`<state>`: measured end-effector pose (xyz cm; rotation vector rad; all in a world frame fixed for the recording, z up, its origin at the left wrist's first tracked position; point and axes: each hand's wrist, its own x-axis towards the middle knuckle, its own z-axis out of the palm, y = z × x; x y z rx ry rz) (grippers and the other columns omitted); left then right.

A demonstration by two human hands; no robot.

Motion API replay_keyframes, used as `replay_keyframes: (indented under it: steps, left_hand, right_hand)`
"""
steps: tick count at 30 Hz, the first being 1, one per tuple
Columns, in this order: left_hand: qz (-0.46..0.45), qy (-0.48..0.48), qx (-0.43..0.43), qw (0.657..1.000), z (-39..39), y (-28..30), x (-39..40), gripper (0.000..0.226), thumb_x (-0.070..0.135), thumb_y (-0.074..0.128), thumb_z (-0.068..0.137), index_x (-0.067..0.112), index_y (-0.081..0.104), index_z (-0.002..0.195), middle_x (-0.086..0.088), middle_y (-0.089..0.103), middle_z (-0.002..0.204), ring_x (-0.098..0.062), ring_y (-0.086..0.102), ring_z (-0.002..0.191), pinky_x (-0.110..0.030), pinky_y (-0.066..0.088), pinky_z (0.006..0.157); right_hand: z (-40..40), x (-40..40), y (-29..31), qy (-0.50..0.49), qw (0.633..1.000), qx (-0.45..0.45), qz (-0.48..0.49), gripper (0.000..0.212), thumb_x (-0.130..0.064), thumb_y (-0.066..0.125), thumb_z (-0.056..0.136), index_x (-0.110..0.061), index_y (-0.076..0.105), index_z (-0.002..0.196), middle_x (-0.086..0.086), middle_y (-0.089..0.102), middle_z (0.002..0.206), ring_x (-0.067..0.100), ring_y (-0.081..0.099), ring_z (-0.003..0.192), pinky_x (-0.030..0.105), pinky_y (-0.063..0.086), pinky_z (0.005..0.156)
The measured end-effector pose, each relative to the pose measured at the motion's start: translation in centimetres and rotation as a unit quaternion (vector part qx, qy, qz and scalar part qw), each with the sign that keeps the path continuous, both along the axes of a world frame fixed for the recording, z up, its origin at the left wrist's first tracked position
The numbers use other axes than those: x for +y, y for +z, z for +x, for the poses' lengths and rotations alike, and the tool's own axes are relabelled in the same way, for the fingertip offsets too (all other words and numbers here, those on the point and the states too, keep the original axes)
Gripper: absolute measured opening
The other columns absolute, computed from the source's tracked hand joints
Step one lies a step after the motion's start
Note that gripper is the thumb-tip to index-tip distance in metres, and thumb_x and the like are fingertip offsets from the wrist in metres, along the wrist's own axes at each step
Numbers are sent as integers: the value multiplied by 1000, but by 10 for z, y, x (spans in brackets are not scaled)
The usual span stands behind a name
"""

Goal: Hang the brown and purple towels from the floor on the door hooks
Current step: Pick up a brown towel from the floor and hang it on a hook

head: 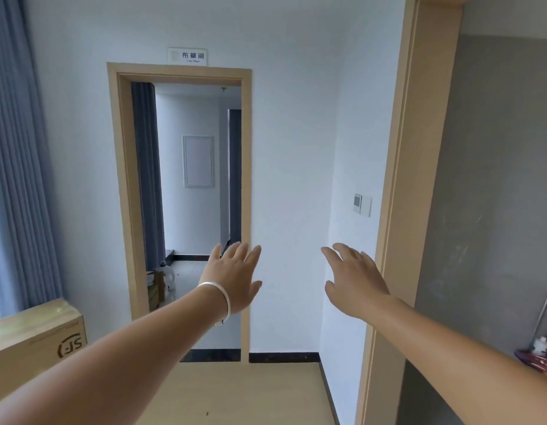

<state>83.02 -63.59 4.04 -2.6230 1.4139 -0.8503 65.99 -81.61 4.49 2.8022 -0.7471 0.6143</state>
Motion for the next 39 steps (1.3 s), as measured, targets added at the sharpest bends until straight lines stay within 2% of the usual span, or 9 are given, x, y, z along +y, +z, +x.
replay_keyframes:
  steps: [9, 20, 31, 39]
  left_hand:
    - [-6, 30, -4, 1000, 78, 19, -132, 70, 51, 35, 96, 19, 6, 152, -4, 22, 154, -22, 14, 145, -48, 11, 118]
    - [15, 56, 10, 998, 178, 5, -235, 70, 50, 35, 96, 19, 6, 151, -4, 22, 154, -22, 14, 145, -49, 12, 117]
    - [-19, 39, 18, 999, 359, 1, -350, 69, 50, 34, 95, 20, 6, 150, -4, 23, 153, -21, 16, 144, -50, 12, 117]
    - [-18, 45, 16, 999, 490, -1, -404, 69, 50, 32, 96, 19, 4, 151, -4, 22, 153, -22, 15, 144, -49, 11, 117]
  right_hand:
    - [87, -143, 8, 10, 1000, -6, 5, 64, -24, 42, 92, -22, 16, 151, 2, 16, 157, 19, 17, 143, 39, 11, 118]
    - [191, -250, -14, 28, 999, 9, 24, 65, -23, 43, 92, -21, 16, 151, 2, 16, 157, 19, 18, 143, 38, 14, 117]
    - [364, -356, -3, 20, 1000, 20, -8, 65, -25, 44, 91, -20, 18, 150, 5, 19, 156, 20, 21, 142, 39, 17, 116]
    - [496, -414, -2, 24, 999, 18, -13, 66, -26, 44, 91, -20, 17, 151, 4, 18, 156, 20, 21, 142, 39, 18, 116]
